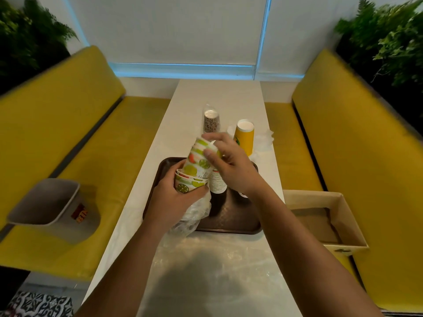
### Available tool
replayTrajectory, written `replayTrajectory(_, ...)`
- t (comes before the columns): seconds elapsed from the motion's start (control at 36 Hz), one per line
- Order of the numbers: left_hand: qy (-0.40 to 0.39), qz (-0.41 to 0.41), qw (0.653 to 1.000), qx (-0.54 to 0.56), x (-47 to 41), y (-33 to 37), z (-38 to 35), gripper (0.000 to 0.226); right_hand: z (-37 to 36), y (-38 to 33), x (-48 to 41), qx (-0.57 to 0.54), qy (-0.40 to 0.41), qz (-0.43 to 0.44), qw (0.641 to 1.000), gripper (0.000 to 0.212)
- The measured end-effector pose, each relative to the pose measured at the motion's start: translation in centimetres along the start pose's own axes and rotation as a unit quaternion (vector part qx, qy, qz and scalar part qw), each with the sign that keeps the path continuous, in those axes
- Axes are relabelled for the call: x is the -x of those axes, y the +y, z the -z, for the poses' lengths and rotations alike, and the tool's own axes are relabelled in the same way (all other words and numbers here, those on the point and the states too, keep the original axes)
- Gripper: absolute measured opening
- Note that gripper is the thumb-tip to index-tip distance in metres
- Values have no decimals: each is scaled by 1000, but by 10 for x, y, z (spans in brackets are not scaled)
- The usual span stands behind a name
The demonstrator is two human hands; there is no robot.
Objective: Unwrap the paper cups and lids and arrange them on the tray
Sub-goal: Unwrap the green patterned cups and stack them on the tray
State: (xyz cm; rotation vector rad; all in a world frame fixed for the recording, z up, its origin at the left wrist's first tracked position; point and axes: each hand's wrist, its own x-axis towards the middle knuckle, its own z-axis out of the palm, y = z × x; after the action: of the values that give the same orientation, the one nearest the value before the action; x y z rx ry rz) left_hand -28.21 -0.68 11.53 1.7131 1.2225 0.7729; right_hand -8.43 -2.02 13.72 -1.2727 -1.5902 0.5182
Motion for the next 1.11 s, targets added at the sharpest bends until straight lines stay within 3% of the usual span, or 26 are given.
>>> replayTrajectory(0.08, 9, 6, 1000, 9, 3, 2, -1, 74, 15, 5, 0, 20, 39, -18, 999, 33)
replayTrajectory(0.33, -8, -22, 1000, 9, 9, 12, -14, 69, 20, 1, 17, -43, -59, -107, 992, 36)
replayTrajectory(0.58, 3, -5, 999, 34, 2, 9, -14, 60, 39, 14, 28, -166, -27, -152, 974, 18)
replayTrajectory(0.67, 20, 8, 998, 55, -1, 6, -9, 59, 45, 22, 30, -202, -62, -157, 965, 50)
replayTrajectory(0.78, 45, 31, 994, 90, -6, 0, -5, 64, 48, 23, 28, -148, -160, -176, 960, 100)
replayTrajectory(0.89, 49, 40, 992, 107, -13, -2, -3, 66, 35, 15, 19, -67, -231, -159, 957, 117)
replayTrajectory(0.97, 56, 44, 991, 111, -17, -4, 1, 66, 26, 11, 8, -78, -171, -135, 973, 116)
replayTrajectory(1.11, 52, 53, 992, 107, -24, -11, 12, 65, 11, 16, -17, -39, 66, -81, 994, 92)
